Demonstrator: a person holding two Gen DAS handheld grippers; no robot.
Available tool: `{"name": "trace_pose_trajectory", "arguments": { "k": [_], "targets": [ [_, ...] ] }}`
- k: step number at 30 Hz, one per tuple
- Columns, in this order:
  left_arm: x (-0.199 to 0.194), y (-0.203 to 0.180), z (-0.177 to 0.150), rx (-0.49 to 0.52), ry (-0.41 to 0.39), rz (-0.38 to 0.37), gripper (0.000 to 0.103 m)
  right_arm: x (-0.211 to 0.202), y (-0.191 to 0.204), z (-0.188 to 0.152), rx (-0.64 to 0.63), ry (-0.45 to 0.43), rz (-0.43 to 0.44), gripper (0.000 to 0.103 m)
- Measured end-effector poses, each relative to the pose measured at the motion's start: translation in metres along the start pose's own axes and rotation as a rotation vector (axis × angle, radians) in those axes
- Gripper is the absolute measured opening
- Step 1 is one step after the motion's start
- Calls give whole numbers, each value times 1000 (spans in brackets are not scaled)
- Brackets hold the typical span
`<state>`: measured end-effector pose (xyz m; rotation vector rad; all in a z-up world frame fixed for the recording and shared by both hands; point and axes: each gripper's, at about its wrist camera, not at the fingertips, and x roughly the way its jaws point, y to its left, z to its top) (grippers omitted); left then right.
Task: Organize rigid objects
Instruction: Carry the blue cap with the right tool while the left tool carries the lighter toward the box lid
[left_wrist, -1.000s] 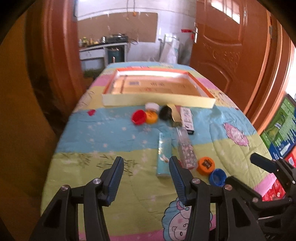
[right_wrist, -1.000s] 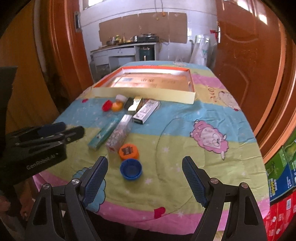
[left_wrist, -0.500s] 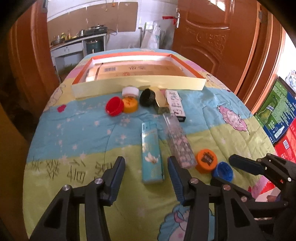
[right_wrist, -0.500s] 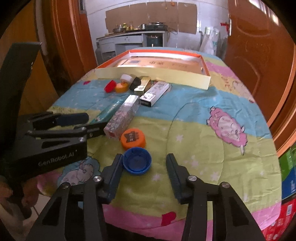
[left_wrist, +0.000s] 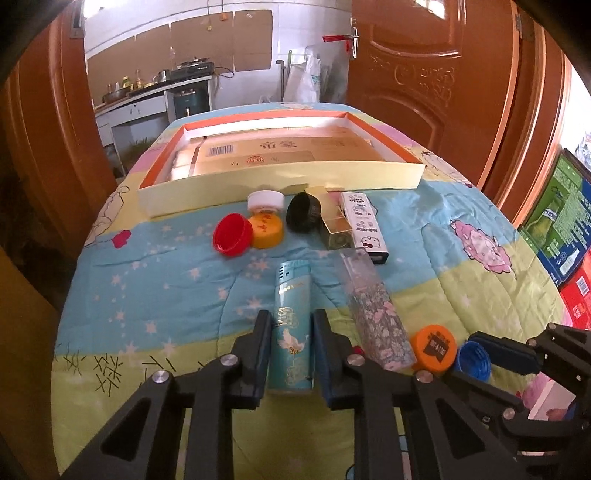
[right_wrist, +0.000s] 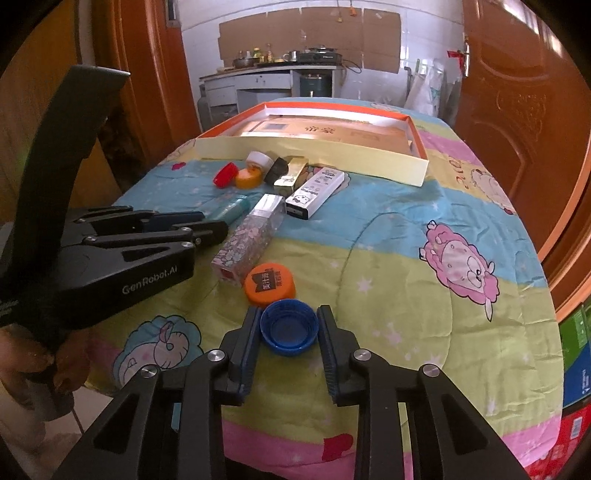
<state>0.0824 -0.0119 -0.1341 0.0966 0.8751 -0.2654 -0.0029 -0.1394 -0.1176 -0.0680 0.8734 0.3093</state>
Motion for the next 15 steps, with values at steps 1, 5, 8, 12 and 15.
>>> {"name": "trace_pose_trajectory", "arguments": {
  "k": [1,5,8,12,15],
  "targets": [
    [0,0,0,1,1,1,23,0,0,0,3,0,3,31],
    [-2,0,-1,-6,-4,2,23,-2,-1,-1,7,0,4,31],
    [-4,3,-3,-27,-6,-15,23,-4,-2,-1,10,-3,-1,31],
    [-9,6,-4,-47,-12,-24,23,-8,-5,0,17,-15,-9,31],
    [-15,9,-4,-61,-22,-22,23,-11,-6,0,19,-22,-13,31]
  ]
}}
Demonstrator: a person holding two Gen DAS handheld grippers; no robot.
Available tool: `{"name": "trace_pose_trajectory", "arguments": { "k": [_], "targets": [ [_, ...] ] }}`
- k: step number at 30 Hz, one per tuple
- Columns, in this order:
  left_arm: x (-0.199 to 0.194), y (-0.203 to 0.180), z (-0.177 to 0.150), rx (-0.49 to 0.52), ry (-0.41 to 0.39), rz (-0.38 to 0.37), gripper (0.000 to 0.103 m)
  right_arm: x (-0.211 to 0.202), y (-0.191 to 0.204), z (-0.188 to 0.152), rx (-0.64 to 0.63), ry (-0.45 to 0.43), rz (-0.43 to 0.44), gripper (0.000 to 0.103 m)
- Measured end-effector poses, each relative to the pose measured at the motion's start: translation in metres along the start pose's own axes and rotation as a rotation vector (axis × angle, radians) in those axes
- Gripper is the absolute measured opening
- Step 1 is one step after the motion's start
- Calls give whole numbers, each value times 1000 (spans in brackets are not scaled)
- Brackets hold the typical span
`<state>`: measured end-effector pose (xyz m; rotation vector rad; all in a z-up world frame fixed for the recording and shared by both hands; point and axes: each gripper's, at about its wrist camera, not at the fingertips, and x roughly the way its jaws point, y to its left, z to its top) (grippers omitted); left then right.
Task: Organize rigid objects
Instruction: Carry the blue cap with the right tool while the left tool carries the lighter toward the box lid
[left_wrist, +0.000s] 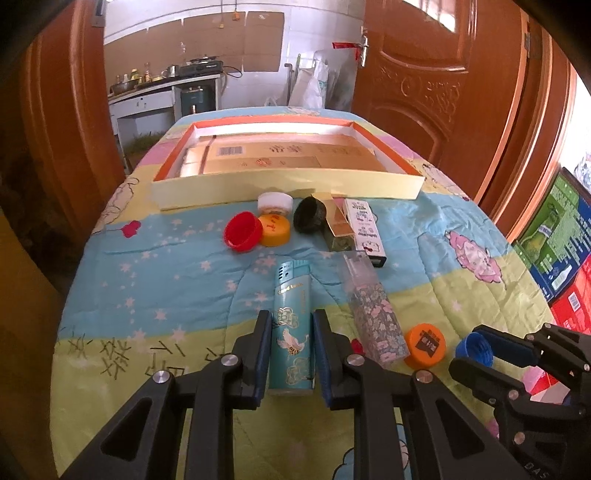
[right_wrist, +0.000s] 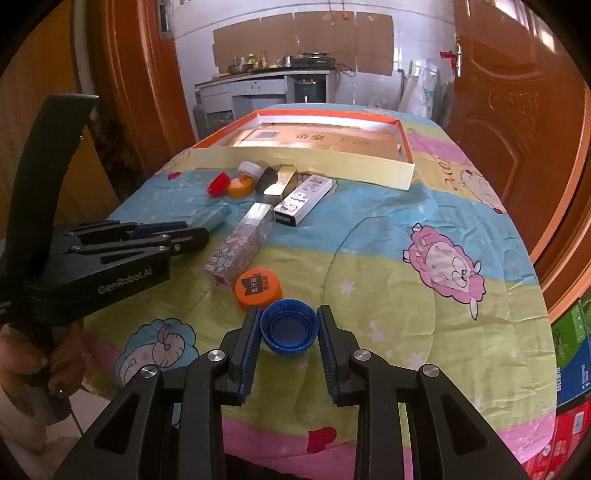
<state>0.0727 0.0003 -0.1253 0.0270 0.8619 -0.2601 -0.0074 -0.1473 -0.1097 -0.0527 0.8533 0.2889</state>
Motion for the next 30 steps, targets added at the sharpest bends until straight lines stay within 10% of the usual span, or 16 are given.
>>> {"name": "trace_pose_trajectory", "arguments": {
  "k": [30],
  "targets": [
    [-29,2,60,-11,-79,20,23,-4,-24,73,34,-78,3,31]
  ]
}}
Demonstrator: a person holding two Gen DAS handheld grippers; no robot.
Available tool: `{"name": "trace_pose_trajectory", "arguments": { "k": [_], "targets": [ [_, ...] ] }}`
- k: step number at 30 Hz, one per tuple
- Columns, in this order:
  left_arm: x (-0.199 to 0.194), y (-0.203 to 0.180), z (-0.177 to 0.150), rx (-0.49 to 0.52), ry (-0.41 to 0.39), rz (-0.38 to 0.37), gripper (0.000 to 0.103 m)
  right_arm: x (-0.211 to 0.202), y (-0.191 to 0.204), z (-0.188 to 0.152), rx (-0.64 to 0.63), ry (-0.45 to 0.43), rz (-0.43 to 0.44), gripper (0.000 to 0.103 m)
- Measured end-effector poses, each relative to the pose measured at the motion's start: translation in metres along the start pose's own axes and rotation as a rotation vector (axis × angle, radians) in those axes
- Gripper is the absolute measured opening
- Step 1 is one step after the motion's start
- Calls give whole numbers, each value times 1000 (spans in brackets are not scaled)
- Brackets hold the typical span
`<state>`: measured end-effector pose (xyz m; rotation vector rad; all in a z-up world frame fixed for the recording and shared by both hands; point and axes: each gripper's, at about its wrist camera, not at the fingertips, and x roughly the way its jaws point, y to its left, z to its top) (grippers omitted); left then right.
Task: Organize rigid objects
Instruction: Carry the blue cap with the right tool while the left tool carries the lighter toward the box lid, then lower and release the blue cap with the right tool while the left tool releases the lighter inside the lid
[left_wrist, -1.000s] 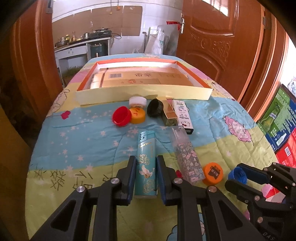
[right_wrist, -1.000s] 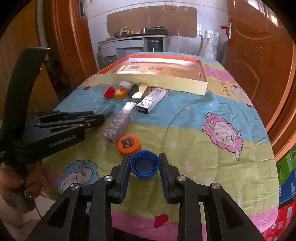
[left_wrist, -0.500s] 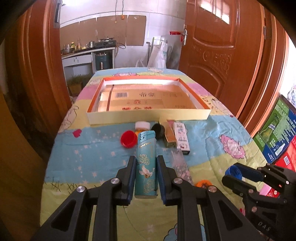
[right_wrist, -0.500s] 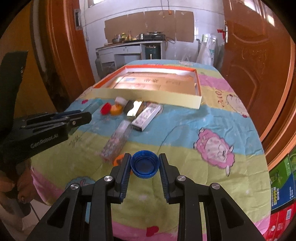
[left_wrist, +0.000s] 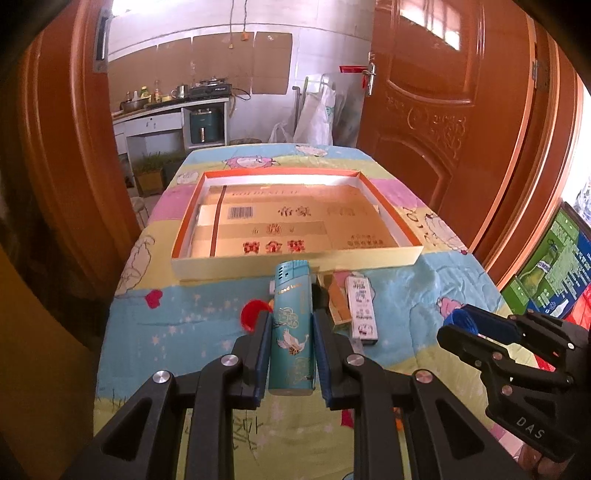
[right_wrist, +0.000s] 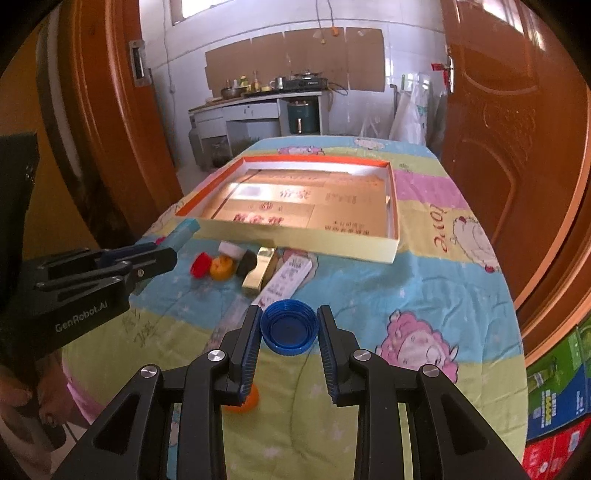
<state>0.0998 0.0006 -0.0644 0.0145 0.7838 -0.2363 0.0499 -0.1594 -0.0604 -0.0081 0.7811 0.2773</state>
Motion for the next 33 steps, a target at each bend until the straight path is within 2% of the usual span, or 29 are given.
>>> {"name": "trace_pose_trajectory", "arguments": {
  "k": [6,17,26,30,33],
  "targets": [
    [5,-2,18,-11,-14,-5,23,1,-7,21,-20,-24,-5,31],
    [26,0,54,-12,-44,94,23,22,-22,64,-63,-56,1,31],
    [54,10,87,-23,-19,94,23,60,-48,105,-50,-17,42,31],
    [68,13,98,-11,-8,120,23,80,-61,126,-52,-1,29,31],
    [77,17,106,-12,8,102,23,96,-64,140,-70,12,14,31]
  ]
}}
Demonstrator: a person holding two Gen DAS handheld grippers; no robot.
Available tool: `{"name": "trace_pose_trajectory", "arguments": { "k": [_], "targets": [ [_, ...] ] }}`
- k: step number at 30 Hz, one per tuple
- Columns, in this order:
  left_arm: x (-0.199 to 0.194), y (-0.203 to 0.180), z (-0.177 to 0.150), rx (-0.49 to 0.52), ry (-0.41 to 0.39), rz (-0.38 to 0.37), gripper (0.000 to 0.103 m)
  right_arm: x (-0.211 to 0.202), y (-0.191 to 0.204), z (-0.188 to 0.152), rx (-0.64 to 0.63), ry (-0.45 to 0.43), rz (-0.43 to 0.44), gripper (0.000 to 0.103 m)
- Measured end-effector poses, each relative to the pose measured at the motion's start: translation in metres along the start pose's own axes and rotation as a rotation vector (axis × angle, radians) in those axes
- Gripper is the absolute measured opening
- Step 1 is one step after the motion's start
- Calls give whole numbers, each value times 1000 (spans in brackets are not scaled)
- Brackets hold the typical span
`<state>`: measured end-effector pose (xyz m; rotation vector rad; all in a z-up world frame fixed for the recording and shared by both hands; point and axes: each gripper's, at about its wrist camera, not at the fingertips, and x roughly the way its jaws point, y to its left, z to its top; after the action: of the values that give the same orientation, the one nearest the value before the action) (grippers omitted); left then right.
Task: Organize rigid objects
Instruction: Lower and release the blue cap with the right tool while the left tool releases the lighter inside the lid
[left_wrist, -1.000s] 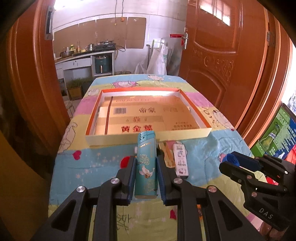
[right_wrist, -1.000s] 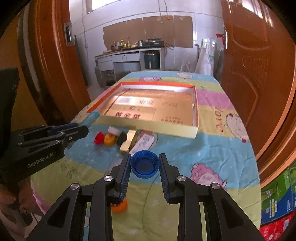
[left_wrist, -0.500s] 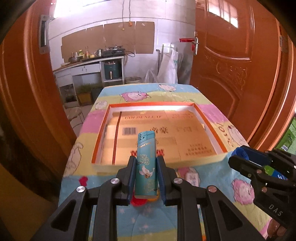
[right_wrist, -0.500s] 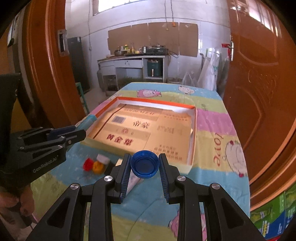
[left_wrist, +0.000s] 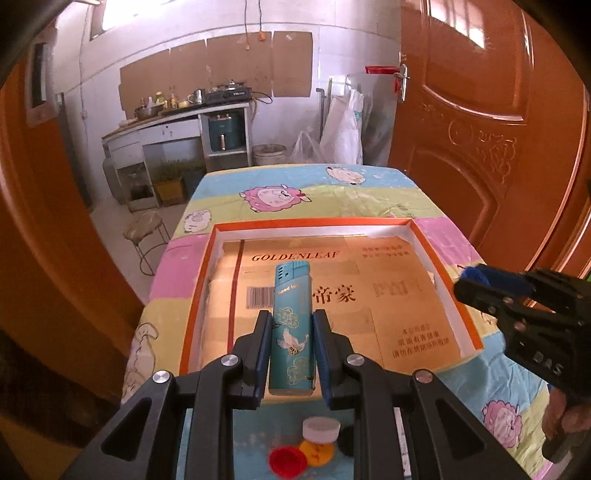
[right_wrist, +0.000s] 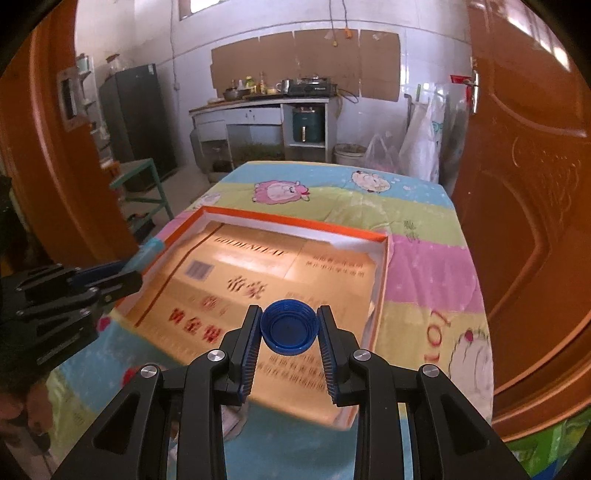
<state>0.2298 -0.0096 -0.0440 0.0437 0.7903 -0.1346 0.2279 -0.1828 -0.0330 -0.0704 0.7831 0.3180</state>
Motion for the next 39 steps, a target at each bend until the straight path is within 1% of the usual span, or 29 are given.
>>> {"name": "trace_pose_trajectory", "arguments": {
  "k": [6,10,13,18,21,25,32,39],
  "targets": [
    [18,4,18,7,31,-12,23,30,-3,23,-9,40,-1,31],
    [31,10,30,-9,60,-42,23,46,-7,36,19,69,23,31],
    [41,14,35,-26,86,-54,23,59,-9,46,36,92,22,31],
    [55,19,37,-36,121,-37,23,77,-18,57,94,126,31,31],
    [63,18,38,-35,137,-22,23,90,-19,63,99,146,16,31],
    [75,17,36,-16,163,-2,23,105,-18,64,98,179,5,31],
    [88,23,30,-37,189,-22,23,126,-23,54,102,223,-13,31],
    [98,23,26,-32,197,-19,23,136,-27,47,110,243,-18,31]
  ]
}}
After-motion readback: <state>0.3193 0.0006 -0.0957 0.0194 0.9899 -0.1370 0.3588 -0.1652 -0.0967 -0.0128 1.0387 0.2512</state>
